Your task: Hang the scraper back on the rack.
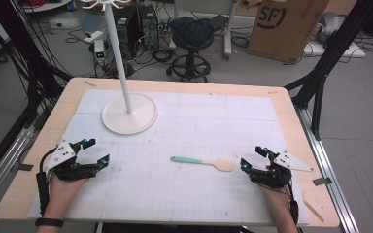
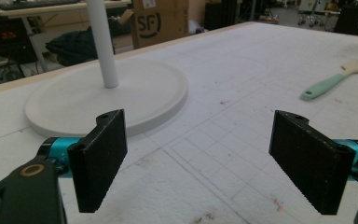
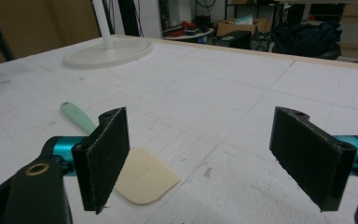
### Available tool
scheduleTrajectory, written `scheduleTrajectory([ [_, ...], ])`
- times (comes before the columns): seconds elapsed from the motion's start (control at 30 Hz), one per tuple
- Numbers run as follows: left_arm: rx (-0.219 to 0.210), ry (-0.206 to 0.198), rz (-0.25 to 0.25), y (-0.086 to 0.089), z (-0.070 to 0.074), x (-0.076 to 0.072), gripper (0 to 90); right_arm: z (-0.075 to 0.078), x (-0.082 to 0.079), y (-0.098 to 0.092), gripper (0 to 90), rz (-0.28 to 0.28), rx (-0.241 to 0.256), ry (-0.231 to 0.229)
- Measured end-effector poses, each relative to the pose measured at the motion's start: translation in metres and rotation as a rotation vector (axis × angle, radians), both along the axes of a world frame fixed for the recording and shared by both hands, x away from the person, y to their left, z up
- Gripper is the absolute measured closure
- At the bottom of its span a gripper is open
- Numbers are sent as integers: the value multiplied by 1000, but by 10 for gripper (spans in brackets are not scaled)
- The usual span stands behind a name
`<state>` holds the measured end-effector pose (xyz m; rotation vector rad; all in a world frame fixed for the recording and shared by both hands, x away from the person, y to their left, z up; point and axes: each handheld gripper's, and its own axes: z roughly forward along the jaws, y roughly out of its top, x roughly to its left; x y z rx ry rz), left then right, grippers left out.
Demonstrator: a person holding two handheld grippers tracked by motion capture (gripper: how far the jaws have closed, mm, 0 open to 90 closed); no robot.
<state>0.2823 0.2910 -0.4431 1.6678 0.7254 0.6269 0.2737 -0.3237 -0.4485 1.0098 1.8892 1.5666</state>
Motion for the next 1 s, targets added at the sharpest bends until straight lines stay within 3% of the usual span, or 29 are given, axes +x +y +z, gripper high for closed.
scheduleTrajectory([
  [0.23,-47,-17,26,12,-2,0,182,1,3,-1,178,15,10,17],
  [0.57,-79,5,47,23,-6,-3,174,13,18,9,175,115,-37,-7],
  [0.67,-91,2,44,25,-7,-3,174,17,27,19,174,172,-83,4],
  [0.8,-76,-5,40,23,-7,-4,176,22,37,38,175,259,-149,26],
  [1.0,-62,-11,34,22,-7,-5,172,20,52,64,177,372,-227,95],
])
